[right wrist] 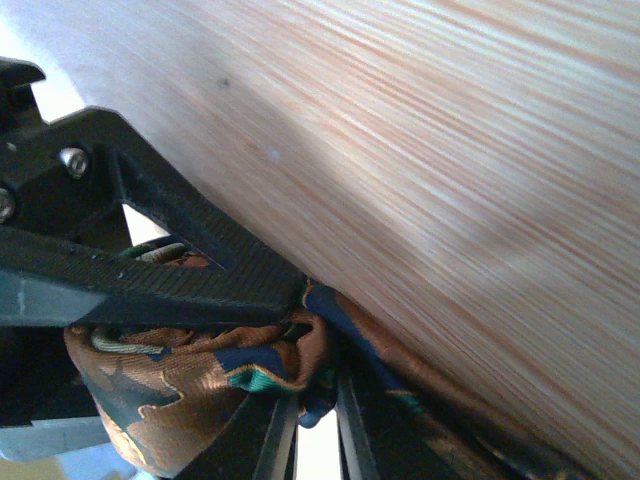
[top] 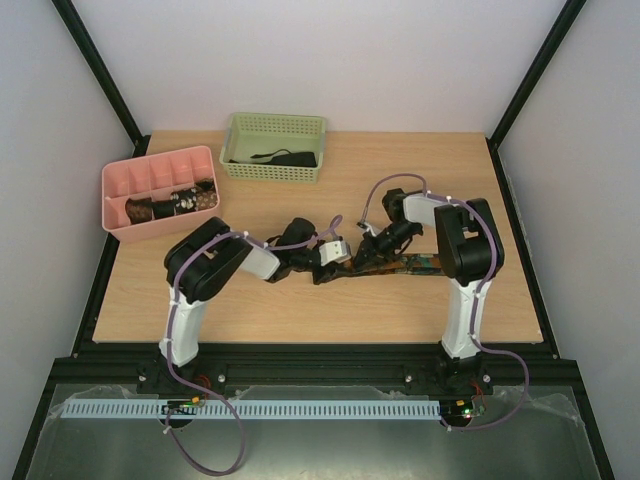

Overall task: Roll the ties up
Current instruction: Roll the tie at the center of the board.

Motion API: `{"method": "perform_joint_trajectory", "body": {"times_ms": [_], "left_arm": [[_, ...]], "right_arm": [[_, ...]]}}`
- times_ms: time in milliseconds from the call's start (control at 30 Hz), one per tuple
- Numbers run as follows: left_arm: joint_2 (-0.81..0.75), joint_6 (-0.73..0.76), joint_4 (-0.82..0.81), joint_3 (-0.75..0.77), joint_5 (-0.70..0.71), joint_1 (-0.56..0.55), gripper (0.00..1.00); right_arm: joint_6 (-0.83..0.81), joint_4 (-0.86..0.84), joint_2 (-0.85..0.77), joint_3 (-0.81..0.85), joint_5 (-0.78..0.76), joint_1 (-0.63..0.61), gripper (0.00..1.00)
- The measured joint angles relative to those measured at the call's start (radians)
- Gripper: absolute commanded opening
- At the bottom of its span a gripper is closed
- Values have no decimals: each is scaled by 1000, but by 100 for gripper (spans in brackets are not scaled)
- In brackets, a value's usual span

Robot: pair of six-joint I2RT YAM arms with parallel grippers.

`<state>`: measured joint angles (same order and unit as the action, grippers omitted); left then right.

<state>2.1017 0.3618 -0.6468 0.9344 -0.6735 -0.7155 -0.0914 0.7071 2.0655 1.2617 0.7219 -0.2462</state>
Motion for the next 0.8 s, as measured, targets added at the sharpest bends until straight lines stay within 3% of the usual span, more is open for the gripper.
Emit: {"method": "perform_joint_trajectory", "body": {"times_ms": [167, 300, 367, 633, 700, 800], "left_arm": [[-83, 124, 85, -48, 64, 1, 33], [-101, 196, 154, -48, 91, 1, 34], [-105, 214, 173, -45, 95, 1, 34], [-106, 245, 236, -16, 95, 1, 36], [-106, 246, 241, -13, 95, 1, 37], [-106, 245, 249, -10, 97, 1, 38]], "right_arm": [[-41, 20, -5, 29, 25, -8, 50], [-80, 55, -31, 37, 35, 11, 65], [-89, 75, -49, 37, 58, 18, 67], [-38, 62, -87, 32, 134, -20, 48], [-21, 43, -79, 31, 130, -35, 41], [-11, 18, -51, 31, 103, -50, 23]]}}
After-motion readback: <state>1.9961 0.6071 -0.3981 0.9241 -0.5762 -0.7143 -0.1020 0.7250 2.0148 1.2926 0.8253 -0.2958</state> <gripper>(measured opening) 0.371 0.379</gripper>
